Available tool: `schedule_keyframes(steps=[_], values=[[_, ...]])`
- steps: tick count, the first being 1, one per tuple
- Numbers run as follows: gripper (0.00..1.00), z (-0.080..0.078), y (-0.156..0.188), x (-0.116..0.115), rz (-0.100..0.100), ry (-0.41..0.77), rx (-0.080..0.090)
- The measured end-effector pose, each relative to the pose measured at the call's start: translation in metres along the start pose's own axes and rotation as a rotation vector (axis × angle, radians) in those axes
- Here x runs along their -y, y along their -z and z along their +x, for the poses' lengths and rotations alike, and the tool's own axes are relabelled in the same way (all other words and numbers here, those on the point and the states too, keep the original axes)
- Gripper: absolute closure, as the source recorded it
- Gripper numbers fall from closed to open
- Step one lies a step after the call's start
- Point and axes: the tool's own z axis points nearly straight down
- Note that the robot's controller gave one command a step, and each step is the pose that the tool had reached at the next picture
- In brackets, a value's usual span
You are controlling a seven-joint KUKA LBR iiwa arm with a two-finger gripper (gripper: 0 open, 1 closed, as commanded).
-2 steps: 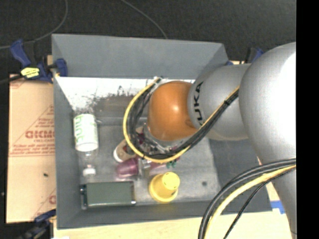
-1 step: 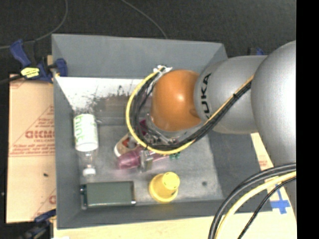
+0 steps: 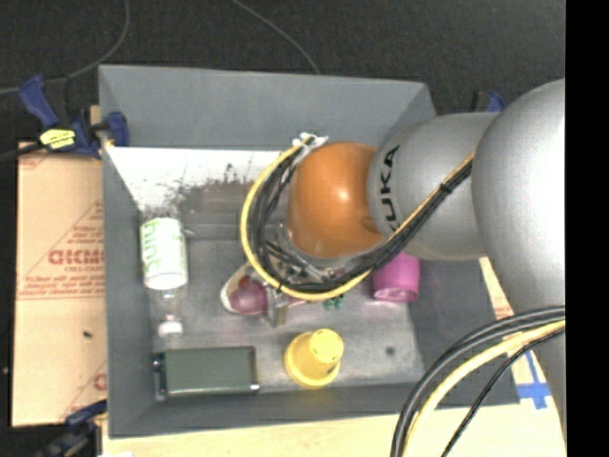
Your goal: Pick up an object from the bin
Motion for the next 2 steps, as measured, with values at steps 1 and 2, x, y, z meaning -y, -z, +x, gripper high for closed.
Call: schedule_keyframes(steps=[1,2], values=[[1.00,0.0000,0.0000,0.0000,0.000,-0.002,0.000],[1.00,0.0000,0.0000,0.0000,-0.001,-0.004,0.000]])
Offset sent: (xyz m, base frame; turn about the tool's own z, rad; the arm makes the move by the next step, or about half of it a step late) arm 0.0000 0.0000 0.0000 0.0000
